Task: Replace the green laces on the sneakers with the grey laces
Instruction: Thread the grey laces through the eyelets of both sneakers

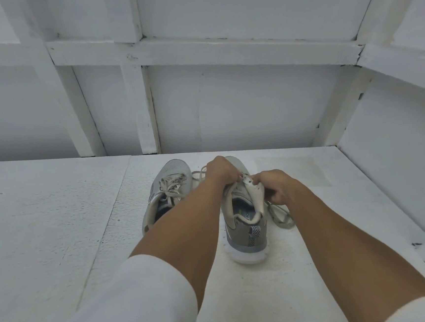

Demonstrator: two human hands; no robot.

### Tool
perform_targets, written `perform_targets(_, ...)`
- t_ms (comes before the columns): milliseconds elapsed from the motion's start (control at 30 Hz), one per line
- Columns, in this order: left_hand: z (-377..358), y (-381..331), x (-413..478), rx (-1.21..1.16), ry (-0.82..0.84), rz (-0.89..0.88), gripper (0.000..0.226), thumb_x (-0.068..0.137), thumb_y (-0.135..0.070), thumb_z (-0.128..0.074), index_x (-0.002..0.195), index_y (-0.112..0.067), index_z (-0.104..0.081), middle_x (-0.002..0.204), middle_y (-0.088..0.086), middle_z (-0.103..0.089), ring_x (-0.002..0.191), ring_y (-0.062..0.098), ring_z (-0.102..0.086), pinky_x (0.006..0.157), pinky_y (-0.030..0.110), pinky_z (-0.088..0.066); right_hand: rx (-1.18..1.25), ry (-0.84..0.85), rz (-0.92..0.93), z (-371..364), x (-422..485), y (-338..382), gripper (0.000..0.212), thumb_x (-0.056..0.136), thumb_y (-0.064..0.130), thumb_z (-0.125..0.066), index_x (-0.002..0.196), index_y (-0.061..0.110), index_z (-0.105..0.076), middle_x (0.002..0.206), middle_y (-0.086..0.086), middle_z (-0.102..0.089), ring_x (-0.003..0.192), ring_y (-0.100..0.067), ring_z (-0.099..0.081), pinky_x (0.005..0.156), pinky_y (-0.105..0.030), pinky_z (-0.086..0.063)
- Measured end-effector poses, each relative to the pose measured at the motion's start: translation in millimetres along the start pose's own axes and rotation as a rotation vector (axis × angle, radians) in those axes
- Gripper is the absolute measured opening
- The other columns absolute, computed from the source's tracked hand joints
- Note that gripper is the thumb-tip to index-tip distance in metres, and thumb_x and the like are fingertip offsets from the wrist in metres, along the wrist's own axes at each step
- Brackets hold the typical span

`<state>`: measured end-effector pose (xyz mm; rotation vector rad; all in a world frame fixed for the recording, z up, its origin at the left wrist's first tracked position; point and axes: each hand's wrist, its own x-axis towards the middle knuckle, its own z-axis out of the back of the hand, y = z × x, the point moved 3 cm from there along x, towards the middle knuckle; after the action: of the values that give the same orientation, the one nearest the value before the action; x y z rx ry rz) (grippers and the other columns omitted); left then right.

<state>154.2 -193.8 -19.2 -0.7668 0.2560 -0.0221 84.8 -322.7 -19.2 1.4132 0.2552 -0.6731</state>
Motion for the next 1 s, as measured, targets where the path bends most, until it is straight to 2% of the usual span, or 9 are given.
perform_targets(100,-1,1,0,0.005,-0.003,0.006,0.042,0.069,-0.031,-0.085,0.104,-0.012,-0.074,0.106,0.0,-0.073,0.104,0.015,-0.065,0.093,0.031,-0.052,0.008,0.002,-0.004,1,-1,-1,0.025,0.091,-0.006,-0.043,0.111,-0.006,-0.058,0.093,-0.018,-0.061,0.071,-0.026,-0.06,0.047,-0.028,-0.049)
perform_targets(400,-3,2,0,-0.005,-0.046,0.025,0.038,0.071,-0.025,-0.082,0.105,-0.012,-0.072,0.104,0.002,-0.072,0.103,0.019,-0.065,0.089,0.031,-0.055,0.007,0.001,-0.001,1,-1,-1,0.022,0.091,-0.006,-0.044,0.108,-0.004,-0.059,0.092,-0.017,-0.061,0.072,-0.024,-0.058,0.054,-0.031,-0.049)
perform_targets(533,-3,-1,-2,-0.005,-0.098,-0.008,0.028,0.078,-0.018,-0.073,0.105,-0.009,-0.071,0.105,0.007,-0.071,0.102,0.022,-0.065,0.085,0.032,-0.056,0.007,0.009,0.009,1,2,-1,0.028,0.09,-0.007,-0.043,0.113,-0.006,-0.061,0.104,-0.02,-0.062,0.078,-0.025,-0.059,0.062,-0.031,-0.052)
perform_targets(633,-3,-1,-2,-0.003,-0.116,-0.023,0.022,0.082,-0.013,-0.066,0.103,-0.01,-0.071,0.105,0.009,-0.07,0.1,0.025,-0.065,0.079,0.03,-0.055,0.009,0.013,0.013,2,3,-1,0.019,0.09,-0.006,-0.045,0.101,-0.005,-0.061,0.101,-0.019,-0.061,0.076,-0.025,-0.058,0.066,-0.031,-0.052)
perform_targets(767,-4,-3,-2,0.039,-0.104,-0.085,0.016,0.082,-0.01,-0.065,0.096,-0.01,-0.073,0.1,0.008,-0.071,0.097,0.025,-0.064,0.082,0.033,-0.055,-0.007,0.02,0.015,2,2,2,0.013,0.091,-0.005,-0.045,0.087,-0.001,-0.057,0.085,-0.015,-0.058,0.068,-0.023,-0.056,0.057,-0.029,-0.049)
perform_targets(900,-6,-9,-5,0.086,-0.081,-0.172,0.01,0.08,-0.011,-0.068,0.089,-0.012,-0.072,0.096,0.009,-0.071,0.095,0.027,-0.065,0.082,0.036,-0.056,-0.065,0.033,0.014,2,-2,8,0.008,0.09,-0.002,-0.049,0.085,0.001,-0.055,0.082,-0.014,-0.058,0.067,-0.023,-0.057,0.056,-0.029,-0.049)
perform_targets(1000,-6,-13,-7,0.106,-0.067,-0.197,0.012,0.078,-0.013,-0.071,0.09,-0.014,-0.071,0.1,0.01,-0.069,0.095,0.028,-0.065,0.082,0.036,-0.056,-0.138,0.071,0.006,5,0,14,0.006,0.091,0.008,-0.057,0.091,0.003,-0.06,0.089,-0.014,-0.064,0.071,-0.024,-0.063,0.06,-0.03,-0.054)
